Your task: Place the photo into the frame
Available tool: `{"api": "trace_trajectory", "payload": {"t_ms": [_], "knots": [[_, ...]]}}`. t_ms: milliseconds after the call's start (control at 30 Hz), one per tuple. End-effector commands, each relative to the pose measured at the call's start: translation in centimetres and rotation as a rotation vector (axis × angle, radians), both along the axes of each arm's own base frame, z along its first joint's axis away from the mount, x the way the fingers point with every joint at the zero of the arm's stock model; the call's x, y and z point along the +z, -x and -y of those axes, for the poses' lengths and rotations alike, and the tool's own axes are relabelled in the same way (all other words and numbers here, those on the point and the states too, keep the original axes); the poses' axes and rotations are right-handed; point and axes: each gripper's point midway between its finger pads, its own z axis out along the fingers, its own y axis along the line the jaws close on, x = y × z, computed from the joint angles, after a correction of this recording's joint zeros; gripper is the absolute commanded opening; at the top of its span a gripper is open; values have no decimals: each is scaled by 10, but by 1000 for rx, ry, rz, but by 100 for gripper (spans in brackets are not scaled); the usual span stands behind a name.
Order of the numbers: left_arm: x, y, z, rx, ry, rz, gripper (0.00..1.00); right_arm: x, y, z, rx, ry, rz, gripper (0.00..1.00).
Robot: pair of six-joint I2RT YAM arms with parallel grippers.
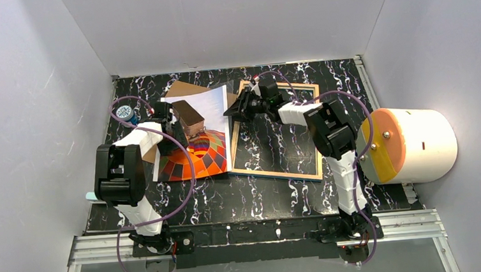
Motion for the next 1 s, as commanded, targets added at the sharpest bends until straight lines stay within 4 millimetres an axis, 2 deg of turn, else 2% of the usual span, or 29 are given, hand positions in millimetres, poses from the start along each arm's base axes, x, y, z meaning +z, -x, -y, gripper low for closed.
{"api": "trace_trajectory", "payload": {"t_ms": [0, 100, 200, 367, 467, 667, 767, 967], "knots": [[-36, 47, -13, 2, -49, -198, 56, 35, -31, -6, -32, -120, 93, 44], [-36, 45, -12, 0, -47, -196, 55, 34, -33, -9, -32, -124, 99, 37], [-34, 45, -14, 7, -60, -204, 55, 31, -34, -8, -43, -121, 101, 24], [-31, 44, -16, 14, -70, -202, 54, 30, -37, -7, -55, -118, 108, 8], [-25, 42, -21, 31, -95, -199, 54, 35, -37, -5, -62, -107, 124, 1], [-12, 32, -41, 91, -173, -180, 57, 56, -36, 3, -70, -30, 163, 1], [-8, 27, -47, 109, -172, -168, 58, 74, -33, 8, -60, 7, 197, 1], [-13, 22, -50, 123, -152, -181, 58, 94, -23, 8, -2, 9, 233, 4]]}}
